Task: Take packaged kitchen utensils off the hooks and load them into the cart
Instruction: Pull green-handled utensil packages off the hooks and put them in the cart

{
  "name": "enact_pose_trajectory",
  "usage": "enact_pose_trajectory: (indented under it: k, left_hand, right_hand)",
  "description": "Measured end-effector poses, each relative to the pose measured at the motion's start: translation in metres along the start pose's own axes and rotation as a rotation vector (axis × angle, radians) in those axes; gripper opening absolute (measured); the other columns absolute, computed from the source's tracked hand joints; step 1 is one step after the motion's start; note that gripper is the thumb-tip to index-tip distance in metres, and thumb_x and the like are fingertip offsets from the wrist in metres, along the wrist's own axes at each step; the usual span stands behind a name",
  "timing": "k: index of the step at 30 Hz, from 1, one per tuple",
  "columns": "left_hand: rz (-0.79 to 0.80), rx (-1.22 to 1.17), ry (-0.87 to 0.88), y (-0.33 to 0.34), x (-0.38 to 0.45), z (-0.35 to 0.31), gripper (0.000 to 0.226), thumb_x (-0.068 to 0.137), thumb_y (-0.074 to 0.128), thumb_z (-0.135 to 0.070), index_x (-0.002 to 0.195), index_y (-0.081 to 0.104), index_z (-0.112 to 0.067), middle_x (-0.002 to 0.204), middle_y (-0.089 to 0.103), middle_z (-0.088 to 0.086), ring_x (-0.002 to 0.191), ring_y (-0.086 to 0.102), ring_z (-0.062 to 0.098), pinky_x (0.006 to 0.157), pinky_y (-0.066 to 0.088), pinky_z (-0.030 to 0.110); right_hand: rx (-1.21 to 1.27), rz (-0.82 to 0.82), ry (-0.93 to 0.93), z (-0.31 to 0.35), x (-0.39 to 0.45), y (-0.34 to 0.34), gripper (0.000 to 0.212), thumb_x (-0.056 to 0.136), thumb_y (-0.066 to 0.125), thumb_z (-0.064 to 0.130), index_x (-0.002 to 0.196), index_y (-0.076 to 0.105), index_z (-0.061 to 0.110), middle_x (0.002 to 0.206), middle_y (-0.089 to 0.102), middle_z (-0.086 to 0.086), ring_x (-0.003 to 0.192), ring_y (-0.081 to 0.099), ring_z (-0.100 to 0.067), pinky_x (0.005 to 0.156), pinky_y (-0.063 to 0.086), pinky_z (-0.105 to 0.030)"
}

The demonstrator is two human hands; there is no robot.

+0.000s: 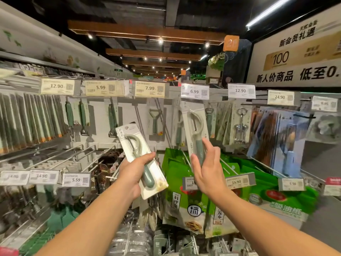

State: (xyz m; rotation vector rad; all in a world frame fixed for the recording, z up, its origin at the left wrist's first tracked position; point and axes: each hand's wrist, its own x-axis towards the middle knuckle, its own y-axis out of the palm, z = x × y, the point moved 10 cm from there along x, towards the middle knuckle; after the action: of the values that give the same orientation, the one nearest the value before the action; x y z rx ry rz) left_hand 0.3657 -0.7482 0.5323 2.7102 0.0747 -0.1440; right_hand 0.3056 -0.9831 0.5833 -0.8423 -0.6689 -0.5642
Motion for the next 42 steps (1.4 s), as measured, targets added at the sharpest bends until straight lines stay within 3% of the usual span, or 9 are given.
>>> enact_pose_trajectory:
  k: [7,15,20,23,26,28,32,36,42]
  left_hand:
    - [0.027,0.01,0.016,-0.001,0.009,-0.001,0.035,0.083,0.083,-0.004,0.115,0.07,-0.002,0.089,0.078,0.019,0.068,0.074,0.03,0.071,0.063,0.044]
    - [0.044,0.013,0.02,0.007,0.015,0.0,0.03,0.086,0.08,-0.001,0.114,0.068,-0.004,0.072,0.077,0.012,0.056,0.074,0.022,0.045,0.058,0.031]
    - [0.051,0.029,0.036,0.013,0.027,-0.001,0.034,0.085,0.082,-0.003,0.116,0.07,-0.007,0.082,0.078,0.012,0.061,0.076,0.021,0.048,0.058,0.029]
    - [0.057,0.038,0.043,0.017,0.035,0.002,0.031,0.084,0.083,-0.004,0.111,0.07,-0.012,0.085,0.08,0.011,0.067,0.077,0.021,0.056,0.058,0.03]
    - [0.044,0.035,0.047,0.021,0.046,0.003,0.03,0.083,0.084,-0.004,0.107,0.069,-0.014,0.085,0.079,0.011,0.073,0.076,0.026,0.069,0.061,0.037]
    - [0.037,0.037,0.044,0.024,0.054,0.004,0.031,0.082,0.085,-0.006,0.108,0.069,-0.013,0.086,0.079,0.012,0.077,0.076,0.028,0.076,0.061,0.041]
    - [0.075,0.042,0.05,0.036,0.062,0.001,0.027,0.083,0.085,-0.008,0.106,0.072,-0.01,0.079,0.08,0.009,0.067,0.077,0.022,0.07,0.06,0.036]
    - [0.094,0.06,0.084,0.045,0.062,-0.002,0.036,0.081,0.089,-0.024,0.112,0.073,-0.016,0.088,0.082,0.006,0.079,0.08,0.022,0.083,0.062,0.043]
    - [0.106,0.075,0.124,0.052,0.043,-0.006,0.046,0.082,0.087,-0.045,0.118,0.074,-0.019,0.1,0.082,0.007,0.091,0.08,0.027,0.087,0.064,0.047]
  right_hand:
    - [0.007,0.005,0.073,-0.003,0.015,0.007,0.062,0.105,0.048,0.04,0.157,0.019,0.027,0.137,0.035,-0.004,0.109,0.055,-0.025,0.093,0.043,-0.035]
    - [-0.027,0.237,0.166,-0.016,0.042,0.049,0.085,0.096,0.063,0.03,0.161,0.008,0.033,0.136,0.036,-0.006,0.095,0.055,-0.016,0.089,0.043,-0.03]
    - [0.01,0.341,0.22,-0.037,0.085,0.079,0.093,0.088,0.075,0.022,0.161,0.018,0.034,0.154,0.045,-0.008,0.108,0.066,-0.028,0.093,0.054,-0.032]
    - [0.049,0.435,0.247,-0.05,0.106,0.094,0.094,0.089,0.076,0.015,0.161,0.018,0.035,0.164,0.034,0.001,0.132,0.056,-0.026,0.099,0.047,-0.029]
    - [0.049,0.506,0.255,-0.068,0.121,0.107,0.101,0.084,0.077,0.014,0.161,0.017,0.039,0.165,0.032,0.003,0.111,0.055,-0.019,0.101,0.053,-0.039]
    - [0.079,0.533,0.252,-0.076,0.126,0.111,0.102,0.082,0.078,0.016,0.16,0.018,0.04,0.153,0.048,0.004,0.097,0.048,-0.018,0.096,0.054,-0.041]
    - [-0.042,0.508,0.207,-0.07,0.115,0.094,0.083,0.092,0.07,0.023,0.16,0.023,0.036,0.096,0.067,0.0,0.076,0.064,-0.017,0.073,0.056,-0.029]
    - [-0.056,0.342,-0.125,-0.017,0.08,0.07,0.071,0.095,0.064,0.04,0.158,0.032,0.026,0.141,0.056,0.0,0.119,0.057,-0.012,0.103,0.048,-0.034]
    - [0.101,0.483,-0.332,0.045,0.023,0.085,0.098,0.078,0.072,0.064,0.158,0.028,0.03,0.143,0.042,0.009,0.125,0.047,-0.004,0.101,0.047,-0.03]
